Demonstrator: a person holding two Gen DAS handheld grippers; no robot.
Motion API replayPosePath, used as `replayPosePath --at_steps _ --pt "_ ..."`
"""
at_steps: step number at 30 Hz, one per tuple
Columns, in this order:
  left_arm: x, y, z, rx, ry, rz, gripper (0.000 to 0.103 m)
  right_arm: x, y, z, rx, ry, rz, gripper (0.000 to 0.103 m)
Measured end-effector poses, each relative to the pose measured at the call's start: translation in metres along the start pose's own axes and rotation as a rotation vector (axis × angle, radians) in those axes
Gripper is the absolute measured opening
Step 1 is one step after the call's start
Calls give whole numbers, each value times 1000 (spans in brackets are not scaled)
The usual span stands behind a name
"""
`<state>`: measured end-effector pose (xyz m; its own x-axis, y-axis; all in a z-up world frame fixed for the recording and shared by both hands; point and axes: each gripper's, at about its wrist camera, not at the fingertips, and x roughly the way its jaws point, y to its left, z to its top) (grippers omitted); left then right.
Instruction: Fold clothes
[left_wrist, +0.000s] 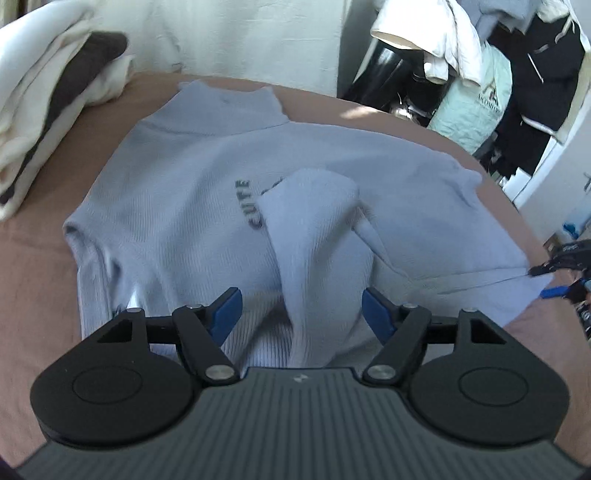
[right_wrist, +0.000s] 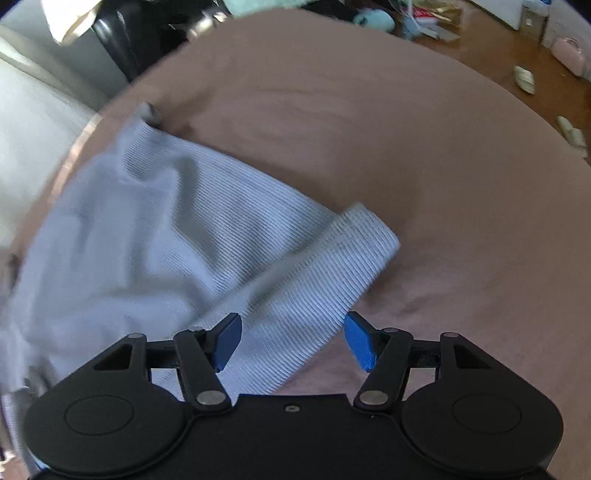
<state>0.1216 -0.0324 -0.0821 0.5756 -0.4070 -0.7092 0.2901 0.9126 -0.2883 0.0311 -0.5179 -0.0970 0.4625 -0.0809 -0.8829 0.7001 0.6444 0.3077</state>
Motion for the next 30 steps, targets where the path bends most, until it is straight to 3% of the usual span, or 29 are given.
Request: replayPosePath --at_steps 3,7,10,12,14,15,16,17,18,19,22,27,30 --pt "24 0 3 -13 57 -13 73 3 2 6 -14 -12 5 67" --pt "37 7 -19 -31 106 -109 79 10 6 13 -47 -26 17 68" --pt "38 7 -21 -12 63 -82 79 26 10 9 -123 9 -56 69" --pt "38 10 -21 -45 11 -103 77 34 10 4 -129 9 -94 69" --pt "34 2 -27 -32 -45 -94 22 36 9 1 -110 -22 -100 69" --pt "32 -2 -30 -22 -74 -87 4 36 11 0 -113 -46 -103 67" --pt "30 -7 -34 -11 -102 -80 4 36 12 -1 -150 -75 -116 62" --pt "27 -11 -37 -1 -130 -74 4 37 16 -2 -220 -105 -148 42" --pt "25 -15 -41 9 -158 -67 4 39 20 -3 -300 -142 -191 9" --pt "19 -22 -42 48 -189 -47 4 39 24 -4 -378 -184 -232 1" --pt "-3 -38 -45 150 -272 7 4 27 18 -11 -401 -282 -224 0" --pt "-20 -26 -47 84 -305 -5 4 6 6 -23 -317 -387 -165 0" --pt "-30 -10 -46 19 -274 -60 4 -10 13 -24 -340 -415 -163 0"
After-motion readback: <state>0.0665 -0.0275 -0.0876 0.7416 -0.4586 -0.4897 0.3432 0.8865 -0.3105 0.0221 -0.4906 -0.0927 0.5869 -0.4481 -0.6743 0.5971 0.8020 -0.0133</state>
